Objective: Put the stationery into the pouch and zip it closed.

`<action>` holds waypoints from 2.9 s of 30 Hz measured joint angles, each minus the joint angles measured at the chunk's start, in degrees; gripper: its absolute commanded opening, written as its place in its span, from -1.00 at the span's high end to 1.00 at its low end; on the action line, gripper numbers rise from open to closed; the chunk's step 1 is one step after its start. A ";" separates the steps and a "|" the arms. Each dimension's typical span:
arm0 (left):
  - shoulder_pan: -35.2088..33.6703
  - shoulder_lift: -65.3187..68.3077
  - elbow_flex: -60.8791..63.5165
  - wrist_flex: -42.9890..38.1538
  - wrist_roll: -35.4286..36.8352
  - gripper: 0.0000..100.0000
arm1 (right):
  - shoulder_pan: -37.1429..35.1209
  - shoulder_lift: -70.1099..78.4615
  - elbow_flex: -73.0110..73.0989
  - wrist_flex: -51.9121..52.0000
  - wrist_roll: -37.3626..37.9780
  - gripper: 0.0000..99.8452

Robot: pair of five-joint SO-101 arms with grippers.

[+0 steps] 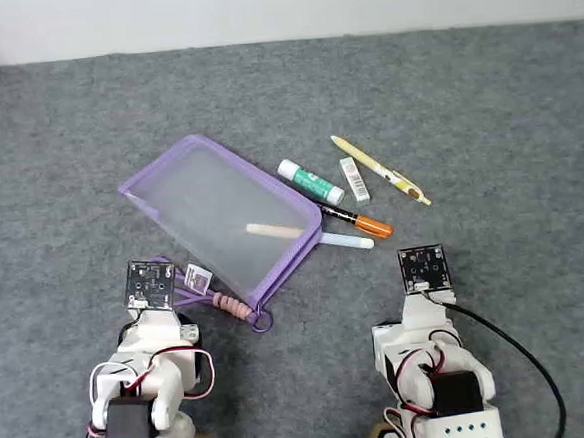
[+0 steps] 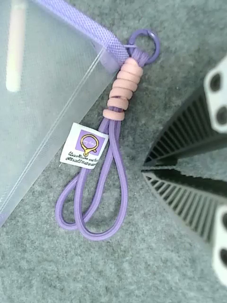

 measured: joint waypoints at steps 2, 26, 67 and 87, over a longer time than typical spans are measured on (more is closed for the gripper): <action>0.00 0.00 0.00 0.00 0.00 0.97 | 0.00 0.00 0.00 0.00 0.00 0.98; 0.00 0.00 0.00 0.00 0.00 0.97 | -4.13 0.00 0.00 0.00 0.00 0.97; 0.00 0.00 0.00 0.00 0.00 0.97 | -10.11 0.97 -10.37 -11.43 -1.23 0.98; 0.00 0.00 0.00 0.00 0.00 0.97 | -33.58 69.63 -54.07 -14.42 -18.90 0.98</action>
